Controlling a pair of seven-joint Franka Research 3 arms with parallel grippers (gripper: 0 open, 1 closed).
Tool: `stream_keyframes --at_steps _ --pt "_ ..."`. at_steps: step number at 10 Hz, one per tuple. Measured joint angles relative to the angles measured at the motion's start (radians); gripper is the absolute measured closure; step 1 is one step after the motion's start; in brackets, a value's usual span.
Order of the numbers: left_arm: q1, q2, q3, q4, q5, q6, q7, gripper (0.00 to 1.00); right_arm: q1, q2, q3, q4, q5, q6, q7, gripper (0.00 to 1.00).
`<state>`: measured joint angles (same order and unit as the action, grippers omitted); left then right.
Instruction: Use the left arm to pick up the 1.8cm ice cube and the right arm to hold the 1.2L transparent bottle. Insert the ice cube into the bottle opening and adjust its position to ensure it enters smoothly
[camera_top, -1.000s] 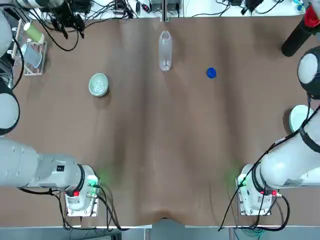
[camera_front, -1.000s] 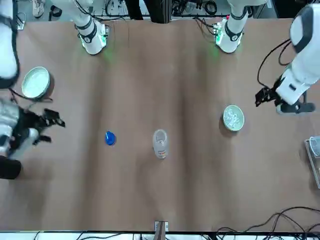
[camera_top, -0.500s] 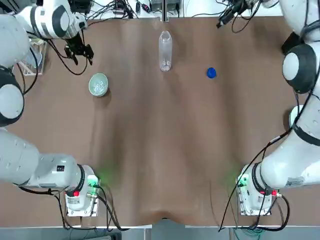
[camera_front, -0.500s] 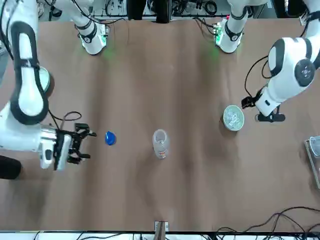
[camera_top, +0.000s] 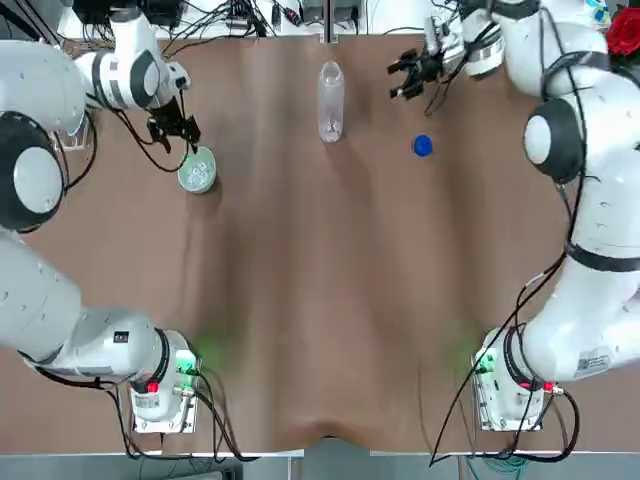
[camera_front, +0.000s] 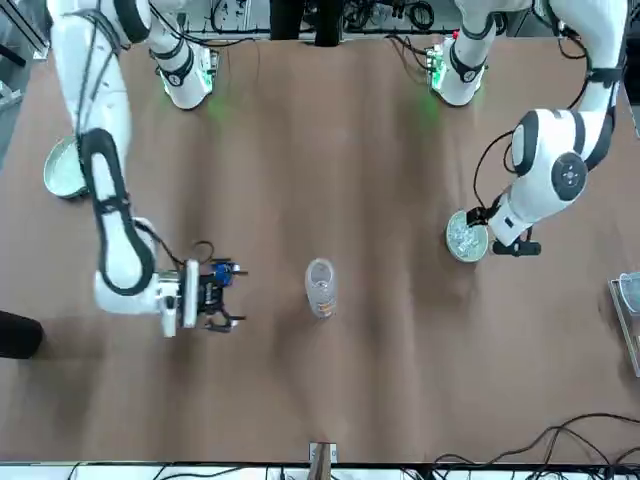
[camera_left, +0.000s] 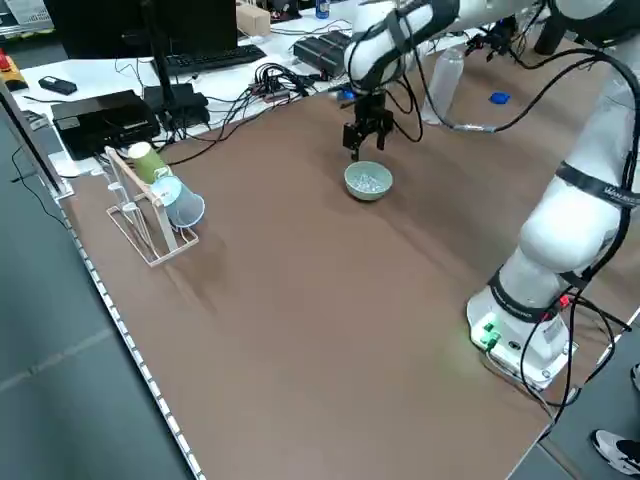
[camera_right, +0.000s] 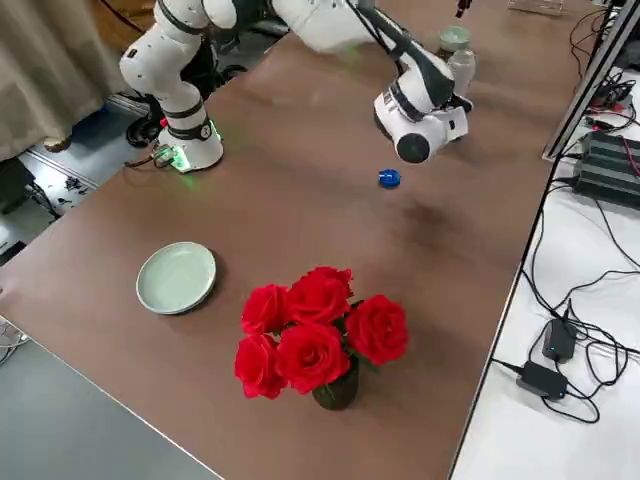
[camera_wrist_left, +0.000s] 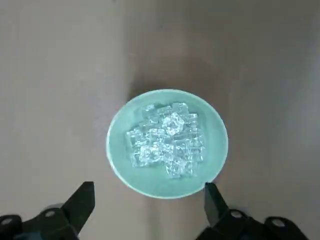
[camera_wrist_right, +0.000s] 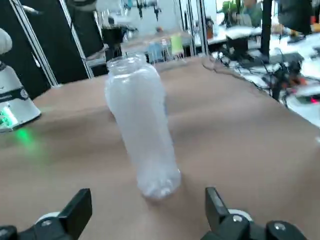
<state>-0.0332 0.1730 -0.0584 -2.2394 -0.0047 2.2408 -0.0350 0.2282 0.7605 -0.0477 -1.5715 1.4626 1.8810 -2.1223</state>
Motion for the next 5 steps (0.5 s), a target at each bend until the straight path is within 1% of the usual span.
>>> stream_keyframes --at_steps 2,5 --pt "-0.008 0.043 -0.004 -0.012 0.0 0.034 0.0 0.03 0.055 0.058 0.0 0.0 0.145 0.005 -0.134 0.0" --pt "-0.01 0.075 -0.005 -0.014 0.0 0.077 0.0 0.03 0.095 0.118 0.0 0.0 0.28 0.005 -0.23 0.0"
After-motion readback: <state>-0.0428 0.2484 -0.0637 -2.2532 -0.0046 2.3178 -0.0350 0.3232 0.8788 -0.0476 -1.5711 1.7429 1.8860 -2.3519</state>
